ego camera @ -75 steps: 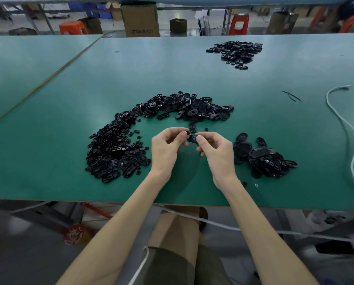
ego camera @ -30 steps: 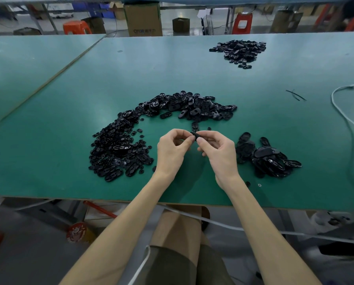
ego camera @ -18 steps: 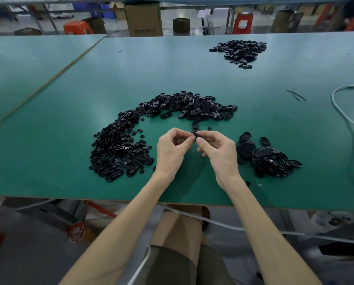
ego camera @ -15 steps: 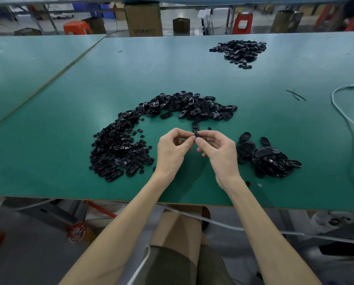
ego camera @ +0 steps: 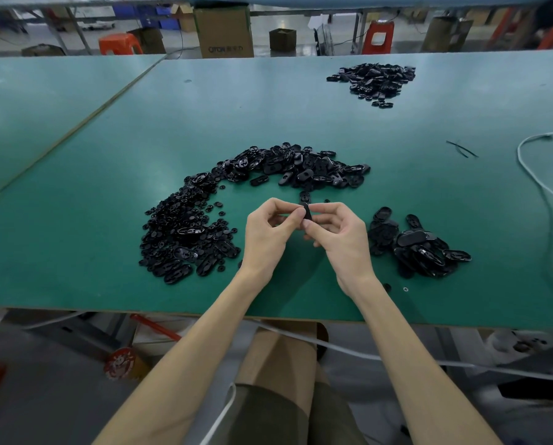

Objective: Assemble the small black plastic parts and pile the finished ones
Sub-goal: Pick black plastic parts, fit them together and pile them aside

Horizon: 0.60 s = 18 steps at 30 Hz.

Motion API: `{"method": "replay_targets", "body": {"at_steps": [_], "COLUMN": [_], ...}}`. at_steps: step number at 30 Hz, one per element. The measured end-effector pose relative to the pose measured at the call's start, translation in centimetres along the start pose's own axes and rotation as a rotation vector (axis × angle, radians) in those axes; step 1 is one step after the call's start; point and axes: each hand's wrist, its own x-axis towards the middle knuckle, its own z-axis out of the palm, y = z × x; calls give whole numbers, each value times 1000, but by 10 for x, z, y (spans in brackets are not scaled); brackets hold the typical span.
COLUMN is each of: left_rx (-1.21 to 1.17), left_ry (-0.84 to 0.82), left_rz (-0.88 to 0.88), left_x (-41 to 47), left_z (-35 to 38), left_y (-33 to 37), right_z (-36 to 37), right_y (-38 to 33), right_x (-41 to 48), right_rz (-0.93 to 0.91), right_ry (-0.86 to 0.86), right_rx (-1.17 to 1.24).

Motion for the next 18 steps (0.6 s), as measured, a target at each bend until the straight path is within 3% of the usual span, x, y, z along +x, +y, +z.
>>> {"method": "replay_targets", "body": {"at_steps": [13, 18], "left_rx": [-144, -99], "left_ry": [61, -16], "left_rz": [-61, -6], "left_x": [1, 0], "left_z": [-3, -4], "left_y": [1, 2], "right_z": [1, 1], "right_y": [-4, -1], "right_x": [-2, 0], "right_rz": [-9, -17], "right_ry": [-31, 11], "right_rx": [21, 31]}}
